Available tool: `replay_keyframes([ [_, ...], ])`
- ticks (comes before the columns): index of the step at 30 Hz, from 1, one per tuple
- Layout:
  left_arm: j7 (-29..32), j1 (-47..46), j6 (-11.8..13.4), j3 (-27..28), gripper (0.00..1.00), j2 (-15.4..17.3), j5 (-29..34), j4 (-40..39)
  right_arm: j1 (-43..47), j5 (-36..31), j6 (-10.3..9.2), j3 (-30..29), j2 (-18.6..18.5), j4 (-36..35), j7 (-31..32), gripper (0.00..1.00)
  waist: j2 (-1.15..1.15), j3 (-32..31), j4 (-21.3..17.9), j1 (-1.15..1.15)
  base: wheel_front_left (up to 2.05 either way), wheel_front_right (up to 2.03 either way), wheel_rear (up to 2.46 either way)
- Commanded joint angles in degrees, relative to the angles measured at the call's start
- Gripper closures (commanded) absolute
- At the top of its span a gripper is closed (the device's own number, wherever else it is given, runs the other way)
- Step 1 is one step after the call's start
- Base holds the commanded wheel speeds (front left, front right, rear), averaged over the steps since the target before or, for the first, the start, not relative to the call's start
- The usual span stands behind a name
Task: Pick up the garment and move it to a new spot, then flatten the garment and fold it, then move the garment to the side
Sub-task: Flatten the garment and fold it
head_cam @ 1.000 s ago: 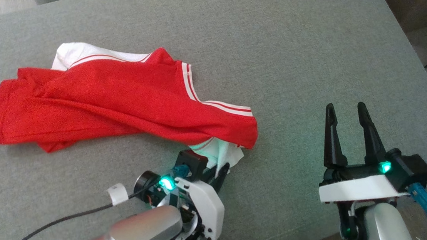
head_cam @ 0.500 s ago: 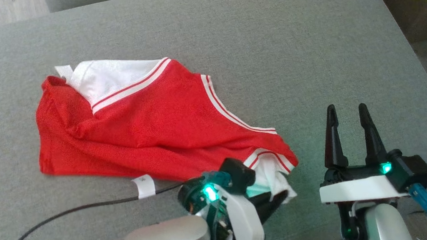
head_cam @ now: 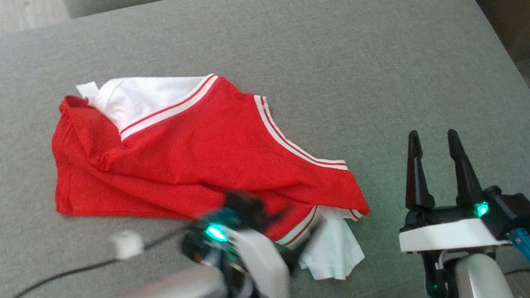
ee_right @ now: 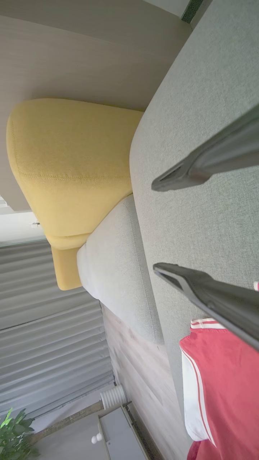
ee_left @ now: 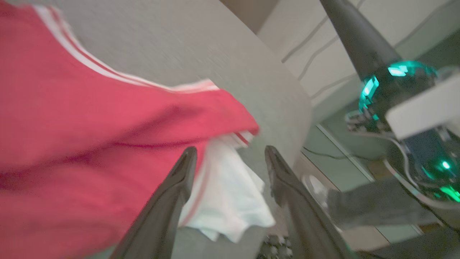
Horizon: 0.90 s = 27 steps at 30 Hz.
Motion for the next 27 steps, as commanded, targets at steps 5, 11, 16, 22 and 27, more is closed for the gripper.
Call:
replay_keyframes([
  [5, -6.25, 1.36, 7.04, 9.26, 0.0, 9.43, 1.31, -3.91, -0.03, -1.13, 0.44, -0.11, -0.21, -1.99, -0.37, 0.0, 0.0, -1.23, 1.63, 0.0, 0.0, 0.0, 0.0],
  [11, -10.71, 6.37, 14.14, 17.07, 0.0, 19.77, 0.11, -3.15, 0.48, -2.13, 0.44, -0.44, -0.21, -2.17, -0.37, 0.0, 0.0, -1.67, 4.05, 0.0, 0.0, 0.0, 0.0],
  [16, -12.62, 9.62, 14.57, 22.71, 0.0, 22.25, -4.78, -0.19, 0.1, -2.65, 0.44, -0.11, -0.21, -2.25, -0.37, 0.0, 0.0, -0.81, 5.43, 0.0, 0.0, 0.0, 0.0],
  [22, -11.51, 7.74, 11.9, 23.2, 0.0, 21.57, -6.1, 6.86, -1.11, -2.99, 0.44, 0.65, -0.21, -2.41, -0.37, 0.0, 0.0, 1.34, 5.64, 0.0, 0.0, 0.0, 0.0],
  [27, -10.3, 6.09, 7.99, 22.3, 0.0, 19.81, -6.85, 10.59, -1.24, -3.33, 0.44, 0.27, -0.21, -2.31, -0.37, 0.0, 0.0, 2.2, 5.45, 0.0, 0.0, 0.0, 0.0],
])
